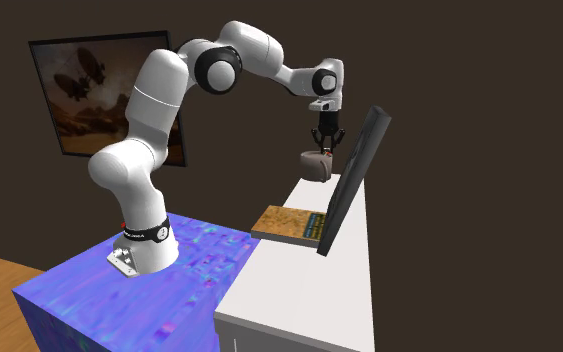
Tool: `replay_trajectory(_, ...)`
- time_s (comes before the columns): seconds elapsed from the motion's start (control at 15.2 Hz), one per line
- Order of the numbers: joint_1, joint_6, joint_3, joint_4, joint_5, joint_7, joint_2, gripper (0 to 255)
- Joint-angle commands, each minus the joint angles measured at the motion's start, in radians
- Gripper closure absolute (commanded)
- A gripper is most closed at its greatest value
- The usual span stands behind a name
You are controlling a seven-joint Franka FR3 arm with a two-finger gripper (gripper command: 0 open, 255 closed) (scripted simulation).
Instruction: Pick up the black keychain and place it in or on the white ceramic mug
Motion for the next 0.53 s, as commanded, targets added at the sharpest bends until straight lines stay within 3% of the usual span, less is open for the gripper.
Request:
replay_trajectory(0.0, 0.001, -0.012, 0.001, 0.010, 0.002, -0.001, -0.003, 255)
replay_trajectory(0.46, 0.011, -0.100, 0.008, 0.092, 0.012, -0.010, -0.013, 255)
